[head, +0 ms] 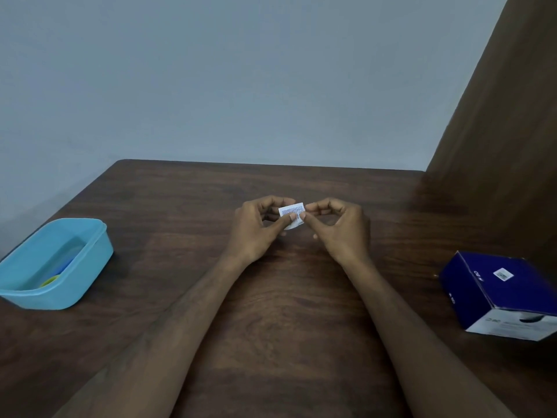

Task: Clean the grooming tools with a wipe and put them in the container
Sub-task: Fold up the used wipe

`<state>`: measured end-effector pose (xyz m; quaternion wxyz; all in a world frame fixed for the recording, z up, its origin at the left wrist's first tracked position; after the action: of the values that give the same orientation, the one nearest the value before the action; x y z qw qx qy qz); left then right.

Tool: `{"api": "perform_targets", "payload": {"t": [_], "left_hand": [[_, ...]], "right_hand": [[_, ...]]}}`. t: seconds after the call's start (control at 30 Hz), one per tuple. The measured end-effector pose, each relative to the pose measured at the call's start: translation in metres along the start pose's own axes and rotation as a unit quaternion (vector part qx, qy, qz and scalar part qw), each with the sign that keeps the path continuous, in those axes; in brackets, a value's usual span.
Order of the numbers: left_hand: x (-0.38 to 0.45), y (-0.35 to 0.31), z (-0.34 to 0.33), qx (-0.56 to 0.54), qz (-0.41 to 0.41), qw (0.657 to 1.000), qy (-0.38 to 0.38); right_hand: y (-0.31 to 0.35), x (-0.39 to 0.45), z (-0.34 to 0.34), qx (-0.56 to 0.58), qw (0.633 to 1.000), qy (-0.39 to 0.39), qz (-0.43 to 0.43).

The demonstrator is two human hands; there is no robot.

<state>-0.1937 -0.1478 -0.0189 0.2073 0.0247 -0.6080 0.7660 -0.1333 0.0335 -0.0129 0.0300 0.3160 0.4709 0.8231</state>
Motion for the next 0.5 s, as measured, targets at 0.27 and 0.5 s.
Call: {"api": "perform_targets", "payload": {"t": [0.27,0.5], "left_hand": [[0.0,0.0,0.002,-0.026,0.028,0.999,-0.007],[-0.002,-0.001,0.002,-0.024,0.039,0.999,-0.013]], "right_hand": [[0.0,-0.004,-0.014,0.149,0.983,0.097,-0.054],[-0.007,-0.003,-0.015,0.229,0.96,0.084,-0.138]]}}
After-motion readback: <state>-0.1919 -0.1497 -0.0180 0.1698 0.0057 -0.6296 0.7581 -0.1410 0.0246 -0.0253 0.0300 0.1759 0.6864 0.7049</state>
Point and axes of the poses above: each hand's wrist, its own x-axis towards the middle knuckle, its own z-axis out of the back of the hand, y = z × x, the point moved 2 cm from there along x, towards the middle knuckle, and after that the axes turned 7 degrees about z, right-handed, at the moved point
